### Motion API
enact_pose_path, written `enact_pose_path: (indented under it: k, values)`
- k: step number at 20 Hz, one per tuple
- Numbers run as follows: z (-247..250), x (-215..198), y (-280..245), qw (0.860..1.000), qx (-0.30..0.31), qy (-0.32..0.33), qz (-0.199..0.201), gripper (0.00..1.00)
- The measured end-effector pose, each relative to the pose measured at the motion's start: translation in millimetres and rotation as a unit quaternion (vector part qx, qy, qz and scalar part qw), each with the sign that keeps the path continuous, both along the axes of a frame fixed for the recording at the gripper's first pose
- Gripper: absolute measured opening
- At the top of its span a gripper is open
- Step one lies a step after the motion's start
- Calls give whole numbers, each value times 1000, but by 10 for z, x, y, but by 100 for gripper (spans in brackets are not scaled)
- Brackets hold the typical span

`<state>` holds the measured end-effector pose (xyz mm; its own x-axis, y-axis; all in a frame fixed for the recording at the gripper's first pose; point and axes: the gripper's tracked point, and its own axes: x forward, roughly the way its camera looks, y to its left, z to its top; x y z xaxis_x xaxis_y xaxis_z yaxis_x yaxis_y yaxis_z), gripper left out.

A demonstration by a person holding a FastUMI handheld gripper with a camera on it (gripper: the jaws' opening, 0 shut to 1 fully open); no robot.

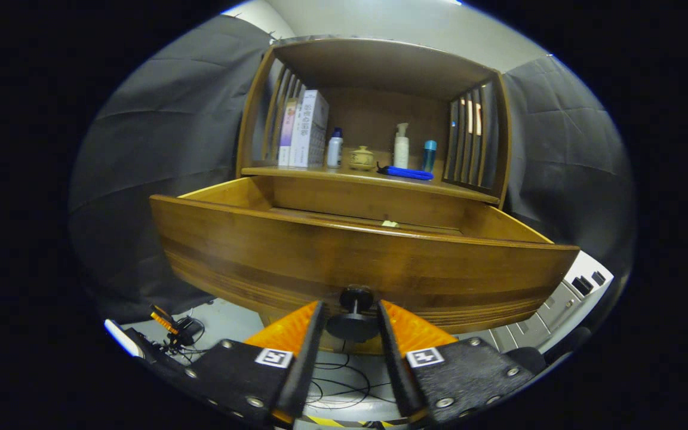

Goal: Pull open the drawer, take out the items inside it, and place them on the countertop above the cabinet.

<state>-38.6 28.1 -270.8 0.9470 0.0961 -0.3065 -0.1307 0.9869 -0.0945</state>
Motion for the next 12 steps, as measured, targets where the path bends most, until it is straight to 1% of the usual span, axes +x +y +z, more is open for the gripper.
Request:
enact_pose_path:
  k: [4, 7, 9, 12]
  values:
    - [528, -119, 10, 998, 35, -51, 7, 95]
    - [965, -126, -12, 997, 44, -70, 4, 95]
    - [1220, 2, -34, 996, 47, -74, -5, 95]
    - [1409, 283, -160, 997, 31, -51, -40, 95]
